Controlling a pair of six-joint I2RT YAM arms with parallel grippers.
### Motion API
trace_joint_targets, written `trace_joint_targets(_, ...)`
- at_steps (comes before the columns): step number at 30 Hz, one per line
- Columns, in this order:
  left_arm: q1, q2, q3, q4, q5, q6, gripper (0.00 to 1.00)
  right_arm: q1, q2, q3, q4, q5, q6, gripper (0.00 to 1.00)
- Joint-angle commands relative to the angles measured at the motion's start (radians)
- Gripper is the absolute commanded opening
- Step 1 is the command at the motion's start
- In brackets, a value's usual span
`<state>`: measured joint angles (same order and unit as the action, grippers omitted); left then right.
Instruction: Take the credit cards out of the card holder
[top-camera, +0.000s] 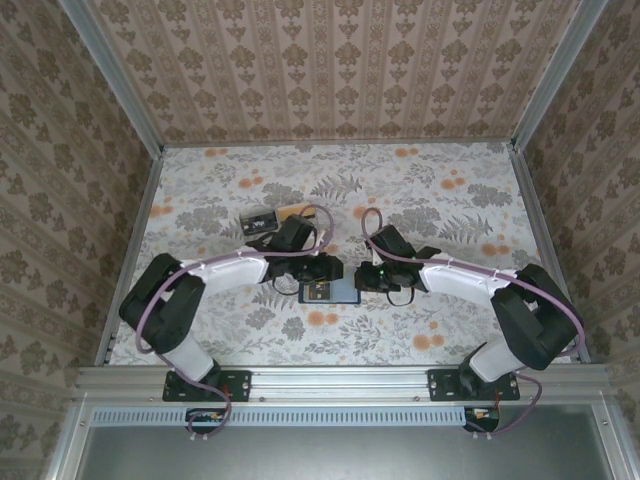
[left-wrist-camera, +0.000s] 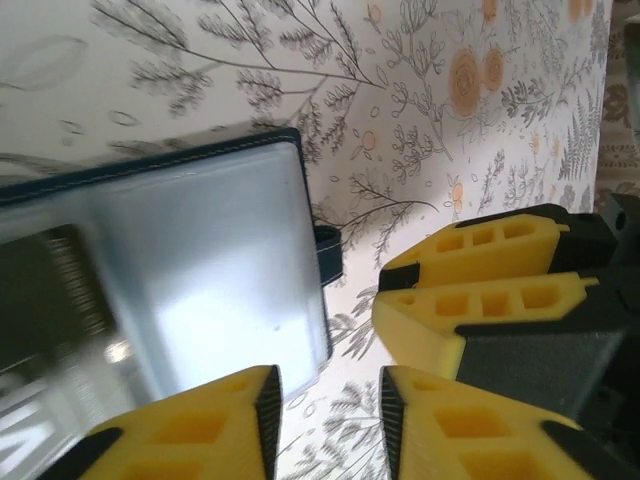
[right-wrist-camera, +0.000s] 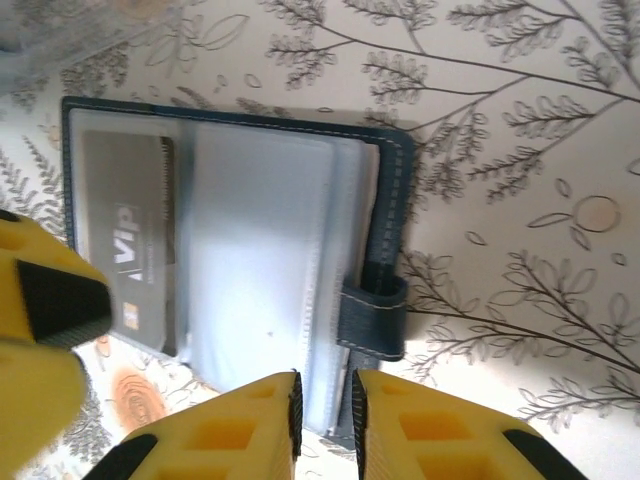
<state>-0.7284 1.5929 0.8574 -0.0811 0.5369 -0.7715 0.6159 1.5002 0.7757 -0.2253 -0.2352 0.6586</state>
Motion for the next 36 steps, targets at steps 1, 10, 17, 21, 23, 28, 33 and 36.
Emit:
trace_joint_targets(1,0.042,-0.097,-0.035,-0.112,-0.072,0.06,0.26,0.013,0.023,0.057,0.043,-0.081,0.013,0.23)
trace_joint_targets(10,0.113,-0.115,-0.118,-0.157,-0.107,0.098,0.0,0.04,0.153,0.153,0.087,-0.17,0.062,0.19)
trace_joint_targets(17,0.112,-0.043,-0.138,-0.091,-0.088,0.088,0.0,0.049,0.254,0.186,0.12,-0.22,0.121,0.16)
trace_joint_targets(21,0.112,-0.019,-0.146,-0.083,-0.095,0.085,0.0,0.051,0.288,0.191,0.122,-0.229,0.14,0.16)
trace_joint_targets(23,0.112,-0.012,-0.151,-0.087,-0.102,0.083,0.0,0.051,0.299,0.19,0.125,-0.229,0.144,0.17)
trace_joint_targets(28,0.113,-0.004,-0.161,-0.091,-0.109,0.08,0.0,0.051,0.315,0.186,0.14,-0.235,0.153,0.18)
trace_joint_targets(33,0.112,-0.002,-0.164,-0.088,-0.104,0.078,0.0,0.051,0.33,0.188,0.151,-0.245,0.157,0.19)
trace_joint_targets(36,0.111,0.002,-0.163,-0.083,-0.102,0.076,0.0,0.051,0.338,0.188,0.15,-0.245,0.157,0.19)
